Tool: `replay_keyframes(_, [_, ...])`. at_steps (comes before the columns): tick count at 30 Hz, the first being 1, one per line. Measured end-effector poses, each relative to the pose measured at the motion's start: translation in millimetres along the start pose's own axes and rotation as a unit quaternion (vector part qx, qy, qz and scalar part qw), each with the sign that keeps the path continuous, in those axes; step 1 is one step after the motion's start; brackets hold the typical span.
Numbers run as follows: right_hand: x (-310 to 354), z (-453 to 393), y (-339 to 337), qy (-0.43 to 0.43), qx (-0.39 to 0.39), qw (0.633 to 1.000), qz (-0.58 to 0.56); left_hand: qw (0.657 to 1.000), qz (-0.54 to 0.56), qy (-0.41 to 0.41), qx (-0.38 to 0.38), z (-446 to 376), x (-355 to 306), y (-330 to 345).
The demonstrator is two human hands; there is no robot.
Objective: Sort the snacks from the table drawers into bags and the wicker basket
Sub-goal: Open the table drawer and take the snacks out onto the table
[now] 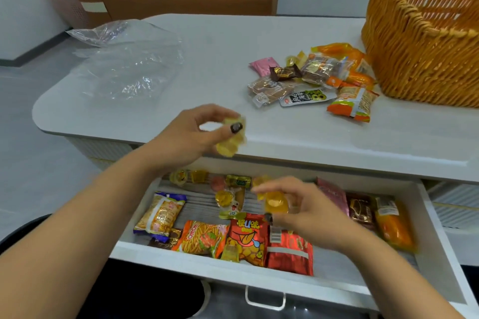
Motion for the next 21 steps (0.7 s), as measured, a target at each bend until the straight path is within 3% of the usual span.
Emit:
replay_keyframes(3, [23.0,-18.2,-36.0,-0.039,-0.129,0.985,-0.103,0.989,-0.052,0.021,-0.136,-29.4,23.3,13.8])
replay_keyframes(6, [18.2,-66.8,-63.7,-0.039,-0.251,0.967,-0.006,0.979,-0.042,0.018,-0.197,-57.2,41.6,36.3])
replay_keyframes(9, [-3.0,-111.9,-77.9,-0.016,-0.273,0.952,0.140,0.961,-0.030,0.040,-0.271,-85.6,41.9,53.9])
replay_keyframes(18, [-19.1,-163.9,-89.9,-0.063,-0.426,0.899,0.080,0.938,-0.217,0.149,-0.225,-157.1,39.0,82.1])
replay_keyframes(21, [-20.1,-169.4,-91.1,-0.083,-0.418,0.900,0.090,0.933,-0.239,0.160,-0.216,-175.6,38.6,85.0])
Point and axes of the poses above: each hand's wrist, its own z-axis away from the middle knuckle, its own y-axis out of the palm, x = y × z, the point moved 2 cm from there along -z, towards the middle knuckle, and after that the axes turned 7 degrees about -x, right-handed, at the moved point
